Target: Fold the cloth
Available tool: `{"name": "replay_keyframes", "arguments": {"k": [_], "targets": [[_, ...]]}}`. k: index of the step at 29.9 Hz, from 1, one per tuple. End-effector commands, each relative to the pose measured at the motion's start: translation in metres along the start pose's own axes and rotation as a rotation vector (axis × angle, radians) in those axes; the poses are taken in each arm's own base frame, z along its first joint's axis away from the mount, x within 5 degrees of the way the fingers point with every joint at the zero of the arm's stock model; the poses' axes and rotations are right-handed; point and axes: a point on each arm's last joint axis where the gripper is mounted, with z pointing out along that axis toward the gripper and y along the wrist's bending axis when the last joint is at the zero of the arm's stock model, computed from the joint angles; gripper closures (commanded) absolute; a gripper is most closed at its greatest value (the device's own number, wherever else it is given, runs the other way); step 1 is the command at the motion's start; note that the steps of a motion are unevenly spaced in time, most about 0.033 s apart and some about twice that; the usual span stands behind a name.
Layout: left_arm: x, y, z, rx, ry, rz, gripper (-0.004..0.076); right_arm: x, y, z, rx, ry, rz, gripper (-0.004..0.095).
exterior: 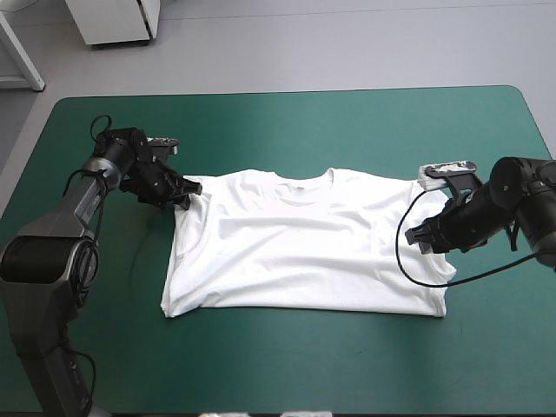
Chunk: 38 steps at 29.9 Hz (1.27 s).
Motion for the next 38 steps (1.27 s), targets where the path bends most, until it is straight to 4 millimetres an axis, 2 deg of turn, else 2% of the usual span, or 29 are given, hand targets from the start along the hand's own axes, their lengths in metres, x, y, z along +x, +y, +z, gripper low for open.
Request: {"name": "replay_keyframes", "arguments": {"k": [1, 5, 9, 14, 21, 25, 31, 34, 38], "targets": [[-0.008, -0.007, -0.024, 0.046, -0.101, -0.014, 0.0439, -0.001, 0.006, -0.014, -0.019, -0.044, -0.009, 0.0449], [-0.01, -0.01, -0.03, 0.062, -0.089, -0.007, 0.0714, -0.001, 0.007, -0.014, -0.032, -0.044, -0.005, 0.0449], [-0.014, -0.016, -0.043, 0.108, -0.087, 0.005, 0.0733, -0.001, 0.007, -0.014, -0.032, -0.044, -0.005, 0.0449], [-0.013, -0.037, -0.063, 0.122, -0.122, 0.052, 0.0733, -0.001, 0.007, -0.014, -0.031, -0.044, -0.006, 0.0449], [-0.012, -0.066, -0.055, 0.128, -0.114, 0.125, 0.0733, -0.001, 0.006, -0.014, -0.02, -0.042, -0.013, 0.0449], [-0.013, -0.066, -0.043, 0.104, -0.082, 0.141, 0.0733, -0.001, 0.006, -0.014, -0.02, -0.042, -0.013, 0.0449], [-0.014, -0.064, -0.039, 0.084, -0.081, 0.145, 0.0727, -0.001, 0.006, -0.014, -0.02, -0.042, -0.013, 0.0449], [-0.012, -0.064, -0.039, 0.089, -0.062, 0.146, 0.0668, -0.001, 0.006, -0.014, -0.02, -0.042, -0.013, 0.0449], [-0.007, -0.066, -0.052, 0.099, -0.047, 0.15, 0.0465, -0.001, 0.006, -0.014, -0.02, -0.044, -0.013, 0.0449]]}}
